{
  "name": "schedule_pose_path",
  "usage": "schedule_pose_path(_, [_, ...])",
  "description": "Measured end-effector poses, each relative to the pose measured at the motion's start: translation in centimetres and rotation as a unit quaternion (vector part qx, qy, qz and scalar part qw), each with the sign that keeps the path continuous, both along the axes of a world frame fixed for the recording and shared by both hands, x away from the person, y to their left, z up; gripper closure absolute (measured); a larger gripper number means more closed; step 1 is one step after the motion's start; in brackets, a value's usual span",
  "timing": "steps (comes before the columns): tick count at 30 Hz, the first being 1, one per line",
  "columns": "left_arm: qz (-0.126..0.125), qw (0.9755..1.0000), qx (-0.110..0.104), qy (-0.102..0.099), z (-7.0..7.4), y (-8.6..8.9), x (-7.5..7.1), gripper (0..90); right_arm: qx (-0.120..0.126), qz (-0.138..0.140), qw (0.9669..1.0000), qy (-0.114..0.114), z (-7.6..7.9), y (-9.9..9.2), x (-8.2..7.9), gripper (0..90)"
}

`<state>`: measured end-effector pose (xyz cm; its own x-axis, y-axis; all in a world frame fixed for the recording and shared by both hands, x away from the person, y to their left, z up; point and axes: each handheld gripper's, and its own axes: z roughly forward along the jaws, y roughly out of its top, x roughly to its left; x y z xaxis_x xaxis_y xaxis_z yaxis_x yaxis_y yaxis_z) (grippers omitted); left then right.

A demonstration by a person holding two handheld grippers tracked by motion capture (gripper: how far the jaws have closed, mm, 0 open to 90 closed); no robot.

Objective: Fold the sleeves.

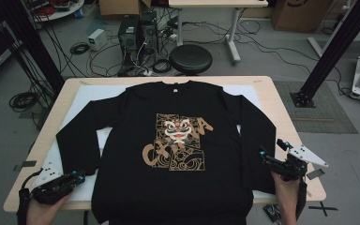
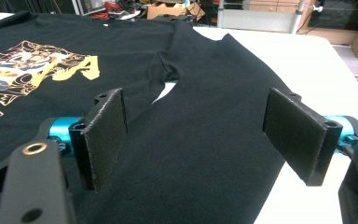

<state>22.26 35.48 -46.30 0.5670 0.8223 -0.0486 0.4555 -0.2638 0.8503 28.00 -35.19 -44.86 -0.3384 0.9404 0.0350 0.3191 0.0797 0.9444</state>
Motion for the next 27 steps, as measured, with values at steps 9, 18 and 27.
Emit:
schedule_pose_path(9, [-0.016,0.9971,-0.070,-0.025,2.1,-1.0,0.5,85.1,0.000,0.000,1.0000,0.001,0.0,0.0,0.0,22.1])
schedule_pose_path(18, [-0.023,0.9961,-0.078,-0.034,3.6,-4.4,2.1,85.5,-0.001,0.001,1.0000,0.000,0.0,0.0,0.0,22.1])
schedule_pose_path(27, [-0.033,0.9961,-0.072,-0.037,5.6,-9.0,3.9,85.6,0.000,0.000,1.0000,0.003,0.0,0.0,0.0,22.0])
